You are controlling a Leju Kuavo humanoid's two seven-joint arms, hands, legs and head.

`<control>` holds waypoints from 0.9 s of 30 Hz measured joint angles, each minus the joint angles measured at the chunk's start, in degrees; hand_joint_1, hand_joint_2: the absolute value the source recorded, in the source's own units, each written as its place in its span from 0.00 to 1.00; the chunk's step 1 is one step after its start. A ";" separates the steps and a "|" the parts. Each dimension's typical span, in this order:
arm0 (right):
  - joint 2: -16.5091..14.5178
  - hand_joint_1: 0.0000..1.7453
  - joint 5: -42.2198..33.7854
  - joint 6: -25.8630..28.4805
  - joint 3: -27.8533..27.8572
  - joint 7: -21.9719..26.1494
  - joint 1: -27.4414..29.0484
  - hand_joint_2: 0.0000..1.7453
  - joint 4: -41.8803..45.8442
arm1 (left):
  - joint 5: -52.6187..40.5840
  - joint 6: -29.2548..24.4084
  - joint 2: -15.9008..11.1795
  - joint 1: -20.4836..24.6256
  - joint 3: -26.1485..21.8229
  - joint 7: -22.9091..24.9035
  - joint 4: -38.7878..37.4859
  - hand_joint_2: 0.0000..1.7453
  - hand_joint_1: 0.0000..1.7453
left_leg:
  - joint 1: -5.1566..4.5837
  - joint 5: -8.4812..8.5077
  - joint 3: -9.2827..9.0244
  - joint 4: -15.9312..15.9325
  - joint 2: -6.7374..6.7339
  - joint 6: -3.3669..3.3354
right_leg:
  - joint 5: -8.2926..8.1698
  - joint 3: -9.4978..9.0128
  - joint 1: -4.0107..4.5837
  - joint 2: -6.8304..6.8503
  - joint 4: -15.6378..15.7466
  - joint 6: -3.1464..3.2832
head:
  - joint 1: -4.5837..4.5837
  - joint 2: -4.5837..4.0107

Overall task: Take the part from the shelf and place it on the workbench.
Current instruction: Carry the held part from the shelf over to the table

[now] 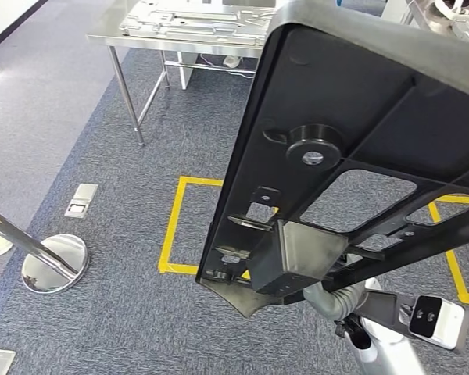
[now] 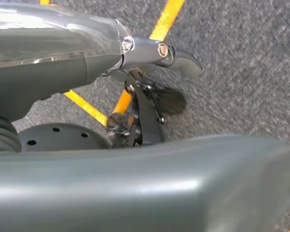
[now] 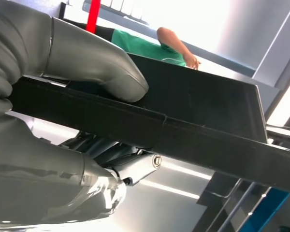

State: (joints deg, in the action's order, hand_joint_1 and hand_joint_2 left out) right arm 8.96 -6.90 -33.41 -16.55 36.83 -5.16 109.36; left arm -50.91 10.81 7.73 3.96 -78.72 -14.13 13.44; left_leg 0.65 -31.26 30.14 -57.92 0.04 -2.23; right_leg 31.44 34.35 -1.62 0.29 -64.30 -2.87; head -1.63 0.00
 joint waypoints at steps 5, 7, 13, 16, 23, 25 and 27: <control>-0.21 1.00 -0.11 -0.24 0.20 0.02 0.04 1.00 0.08 | 0.41 -0.02 0.01 0.17 -0.27 -0.09 0.00 1.00 0.00 | -0.09 -1.54 -0.94 -0.10 0.41 1.60 | -0.49 -2.50 0.13 -0.22 5.57 1.41 | -0.10 -0.01; -0.44 1.00 -0.14 -0.28 0.22 0.02 -0.11 1.00 0.17 | 0.37 0.00 0.01 0.33 -0.37 -0.20 0.00 1.00 0.00 | 0.01 -2.59 -0.48 -2.20 0.38 2.15 | 0.18 -3.64 -0.12 -0.10 5.77 2.09 | -0.21 -0.01; -0.97 1.00 -0.16 -0.29 0.21 0.02 -0.19 1.00 0.21 | 0.33 -0.02 0.01 -0.13 -0.49 -0.28 0.00 1.00 0.00 | 0.23 -2.38 11.49 -16.53 0.33 2.73 | 3.46 -7.69 -0.29 -0.10 5.86 2.50 | -0.34 -0.01; -1.24 1.00 -0.17 -0.30 0.20 0.00 -0.35 1.00 0.13 | 0.32 -0.15 0.01 -0.24 -0.55 -0.24 0.00 1.00 0.00 | 0.03 4.95 9.91 -7.96 0.23 1.97 | 5.60 -10.28 -0.25 -0.34 6.12 1.74 | -0.33 -0.01; -1.68 1.00 -0.29 -0.37 0.15 -0.07 -0.96 1.00 0.06 | 0.21 -0.59 0.01 -0.20 -0.60 0.07 0.00 1.00 0.00 | -0.13 2.58 6.25 -3.33 0.44 -0.55 | 6.10 -8.83 -0.10 -0.45 1.46 -0.75 | -0.22 0.00; -1.73 1.00 -0.29 -0.37 0.15 -0.09 -1.05 1.00 0.02 | 0.17 -0.64 0.01 -0.11 -0.60 0.09 0.00 1.00 0.00 | -0.30 1.95 5.20 -3.03 0.45 -1.13 | 8.81 -4.17 0.15 -0.45 -5.45 -0.56 | -0.17 0.00; -1.80 1.00 -0.28 -0.36 0.14 -0.10 -0.97 1.00 -0.01 | 0.14 -0.69 0.03 -0.07 -0.60 0.13 0.00 1.00 0.00 | -0.62 1.25 4.30 -2.99 0.49 -1.44 | 10.17 -0.12 0.48 -0.45 -9.32 -0.24 | -0.18 0.00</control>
State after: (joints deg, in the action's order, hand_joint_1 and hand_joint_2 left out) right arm 7.16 -7.19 -33.77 -16.41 36.73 -6.12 109.36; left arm -50.77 10.13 7.75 3.89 -79.32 -14.00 13.44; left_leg 0.03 -30.01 34.44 -60.91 0.52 -3.67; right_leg 41.61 34.23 -1.15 -0.16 -73.62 -3.11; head -1.81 0.00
